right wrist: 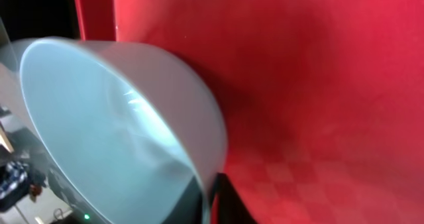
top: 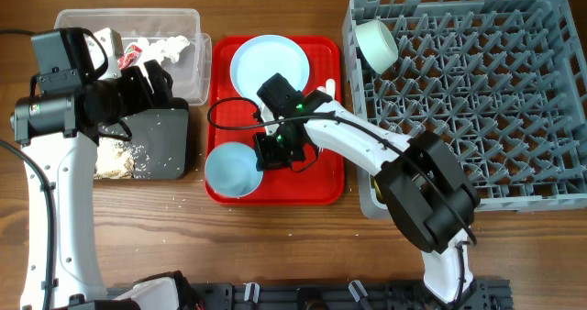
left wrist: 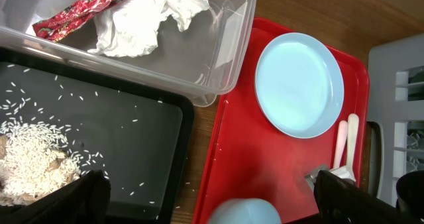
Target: Sort waste into correct bins and load items into the dishwasher rack
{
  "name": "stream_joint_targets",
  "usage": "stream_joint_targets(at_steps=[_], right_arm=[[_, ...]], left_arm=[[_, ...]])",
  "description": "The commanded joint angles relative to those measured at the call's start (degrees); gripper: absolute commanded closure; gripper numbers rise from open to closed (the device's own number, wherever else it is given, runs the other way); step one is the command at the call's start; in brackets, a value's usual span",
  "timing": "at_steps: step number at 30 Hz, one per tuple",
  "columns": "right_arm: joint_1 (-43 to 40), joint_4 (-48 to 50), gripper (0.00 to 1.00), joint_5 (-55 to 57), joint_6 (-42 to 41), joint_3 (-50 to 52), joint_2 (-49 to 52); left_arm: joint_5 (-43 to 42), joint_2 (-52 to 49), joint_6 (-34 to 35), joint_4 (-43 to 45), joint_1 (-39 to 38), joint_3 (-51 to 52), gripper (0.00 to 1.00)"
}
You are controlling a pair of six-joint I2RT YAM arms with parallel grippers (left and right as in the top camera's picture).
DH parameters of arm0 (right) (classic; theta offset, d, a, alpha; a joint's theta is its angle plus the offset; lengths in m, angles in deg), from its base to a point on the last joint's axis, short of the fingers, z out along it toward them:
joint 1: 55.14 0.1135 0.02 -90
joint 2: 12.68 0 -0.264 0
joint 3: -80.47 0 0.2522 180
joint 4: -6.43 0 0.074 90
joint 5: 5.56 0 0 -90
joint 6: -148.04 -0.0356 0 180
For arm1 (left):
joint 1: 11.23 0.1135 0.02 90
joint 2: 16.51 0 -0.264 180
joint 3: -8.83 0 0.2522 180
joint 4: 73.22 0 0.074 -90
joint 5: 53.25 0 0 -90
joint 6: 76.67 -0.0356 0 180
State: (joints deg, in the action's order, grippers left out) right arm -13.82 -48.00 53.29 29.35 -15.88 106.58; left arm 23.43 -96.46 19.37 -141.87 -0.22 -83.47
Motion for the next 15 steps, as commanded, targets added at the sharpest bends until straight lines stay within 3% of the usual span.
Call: stream_joint_targets(at_steps=[1, 5, 10, 13, 15], right_arm=[[-0.87, -0.31, 0.96, -1.49, 0.04, -0.9, 0.42], [-3.23, -0.9, 0.96, -0.2, 1.88, -2.4, -0.92], [-8.7, -4.09, 0.96, 15.87, 1.86, -2.91, -11.06], [-11.28, -5.6, 0.96, 39.5, 1.66, -2.91, -22.01], [-11.34, -6.73, 0.96, 60.94, 1.66, -2.91, -28.74]], left_arm=[[0.13, -0.33, -1.14, 0.15, 0.37, -0.44, 0.0], [0.13, -0.33, -1.14, 0.17, 0.37, -0.44, 0.0], [0.13, -0.33, -1.14, 0.15, 0.37, -0.44, 0.0], [0.13, -0.33, -1.14, 0.15, 0.37, -0.44, 0.0], [0.13, -0.33, -1.14, 0.15, 0.37, -0.44, 0.0]])
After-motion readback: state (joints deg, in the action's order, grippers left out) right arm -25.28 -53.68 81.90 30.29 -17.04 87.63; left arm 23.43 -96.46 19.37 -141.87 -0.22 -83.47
